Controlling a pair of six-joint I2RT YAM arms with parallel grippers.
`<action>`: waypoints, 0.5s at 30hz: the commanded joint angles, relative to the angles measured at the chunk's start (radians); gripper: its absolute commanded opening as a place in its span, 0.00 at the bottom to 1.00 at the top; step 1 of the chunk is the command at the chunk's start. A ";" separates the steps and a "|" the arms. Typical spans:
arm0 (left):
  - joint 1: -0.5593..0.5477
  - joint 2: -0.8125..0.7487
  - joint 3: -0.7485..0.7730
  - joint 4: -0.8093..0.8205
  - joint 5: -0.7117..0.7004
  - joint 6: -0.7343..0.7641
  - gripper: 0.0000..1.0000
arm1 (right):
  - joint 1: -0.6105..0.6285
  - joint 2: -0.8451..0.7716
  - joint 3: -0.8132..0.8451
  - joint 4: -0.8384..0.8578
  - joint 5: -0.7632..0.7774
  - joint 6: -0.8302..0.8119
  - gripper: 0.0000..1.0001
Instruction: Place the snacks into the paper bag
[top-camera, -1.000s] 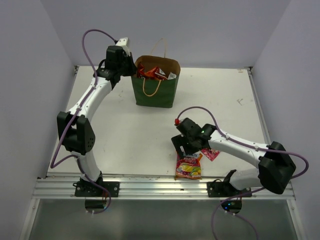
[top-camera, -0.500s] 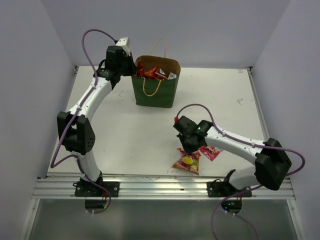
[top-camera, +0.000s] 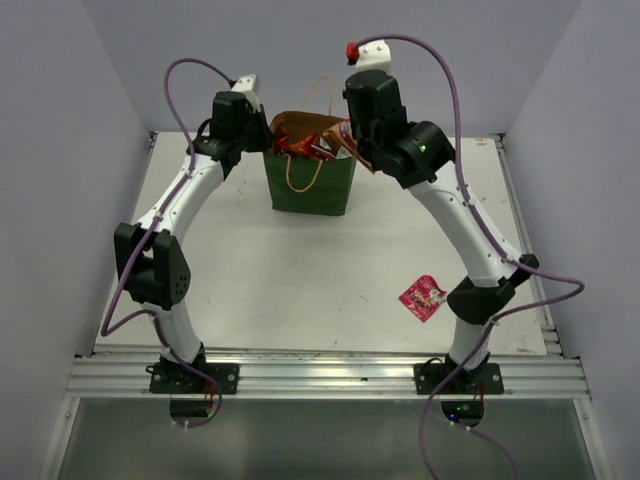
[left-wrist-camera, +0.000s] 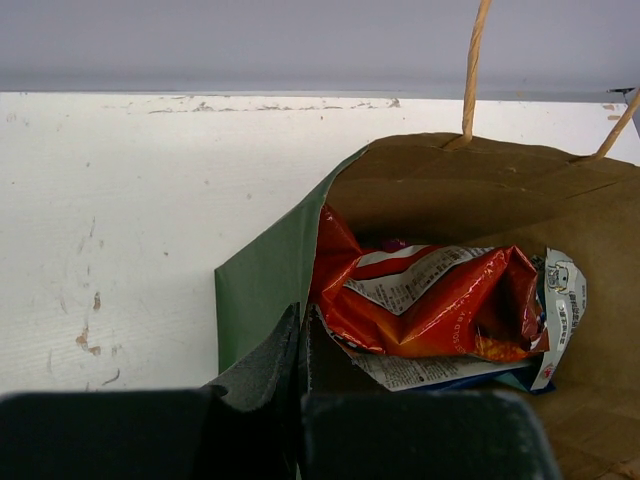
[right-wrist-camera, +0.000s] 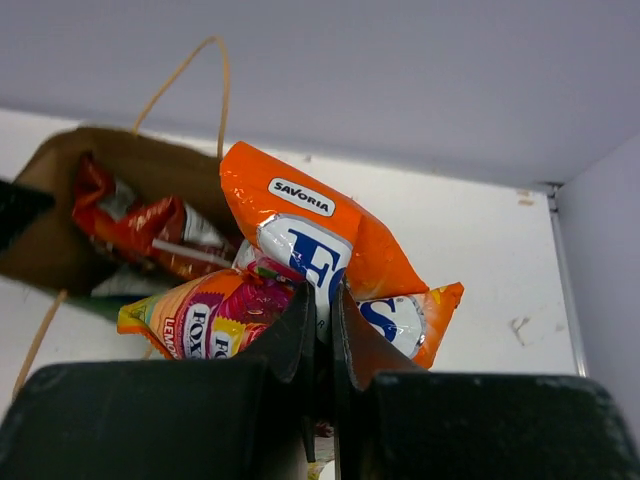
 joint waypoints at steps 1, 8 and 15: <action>0.005 -0.063 -0.001 0.048 0.037 -0.012 0.00 | -0.024 0.142 0.090 0.215 0.082 -0.200 0.00; 0.005 -0.078 -0.018 0.052 0.043 -0.014 0.00 | -0.043 0.250 0.042 0.497 -0.055 -0.251 0.00; 0.005 -0.078 -0.024 0.057 0.046 -0.015 0.00 | -0.049 0.287 0.006 0.539 -0.170 -0.265 0.00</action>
